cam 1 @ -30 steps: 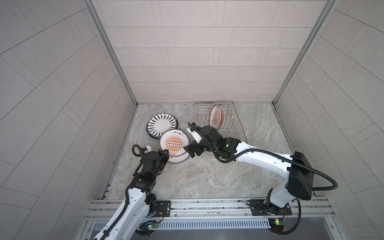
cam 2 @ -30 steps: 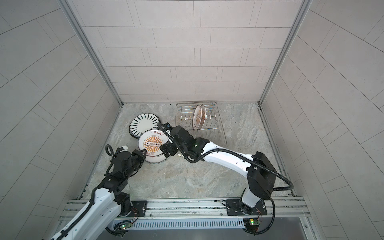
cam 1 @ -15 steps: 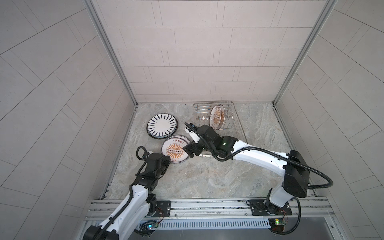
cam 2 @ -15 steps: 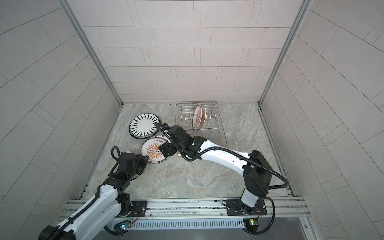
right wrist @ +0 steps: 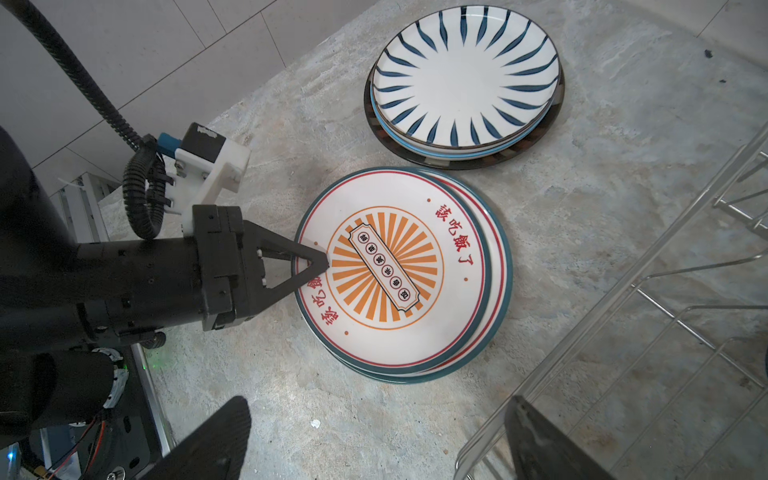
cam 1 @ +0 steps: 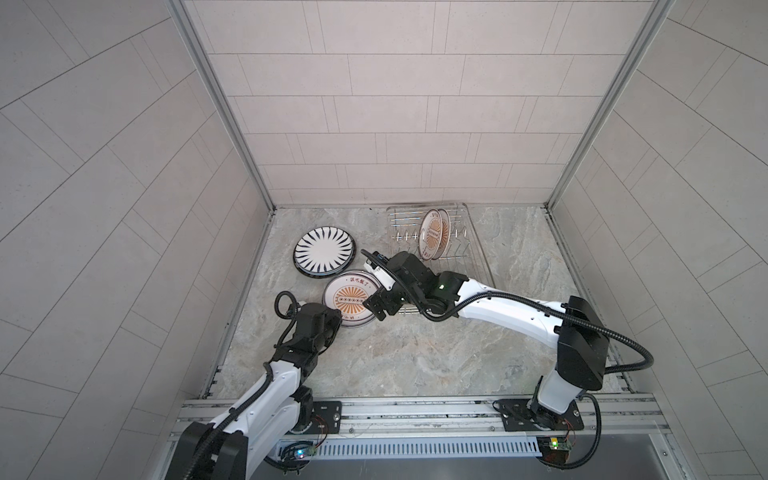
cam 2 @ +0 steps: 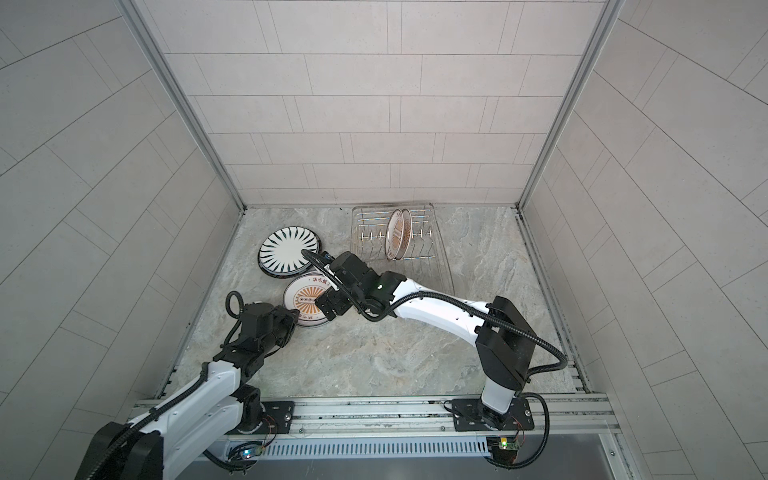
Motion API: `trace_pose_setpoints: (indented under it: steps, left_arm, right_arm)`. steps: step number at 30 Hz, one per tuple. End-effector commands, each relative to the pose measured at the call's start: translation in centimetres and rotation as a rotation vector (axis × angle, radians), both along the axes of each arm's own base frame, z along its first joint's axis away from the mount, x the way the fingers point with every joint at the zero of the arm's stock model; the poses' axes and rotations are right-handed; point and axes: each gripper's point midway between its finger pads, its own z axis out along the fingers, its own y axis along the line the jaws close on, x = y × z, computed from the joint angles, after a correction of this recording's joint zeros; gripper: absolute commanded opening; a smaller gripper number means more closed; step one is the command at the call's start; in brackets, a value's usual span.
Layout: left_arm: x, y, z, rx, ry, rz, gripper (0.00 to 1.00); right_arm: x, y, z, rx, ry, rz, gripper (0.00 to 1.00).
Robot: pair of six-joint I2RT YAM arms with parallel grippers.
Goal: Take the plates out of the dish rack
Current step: 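Open the left gripper to release the sunburst plate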
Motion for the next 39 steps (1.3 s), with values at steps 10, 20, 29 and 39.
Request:
trace_pose_setpoints:
  steps: [10, 20, 29, 39]
  left_arm:
    - [0.7, 0.2, 0.4, 0.027, -0.022, -0.004, 0.24]
    - [0.4, 1.2, 0.2, 0.081, 0.000, 0.028, 0.51]
    - [0.3, 1.8, 0.4, 0.110, 0.001, 0.045, 0.57]
    - [0.1, 2.5, 1.1, 0.150, -0.012, 0.065, 0.57]
  right_arm:
    - [-0.1, 0.6, 0.5, -0.004, -0.011, 0.018, 0.99]
    - [-0.6, 0.9, 0.5, -0.013, -0.025, 0.032, 1.00]
    - [-0.4, 0.8, 0.7, -0.024, -0.050, 0.010, 1.00]
    - [-0.2, 0.7, 0.8, -0.022, -0.058, -0.001, 1.00]
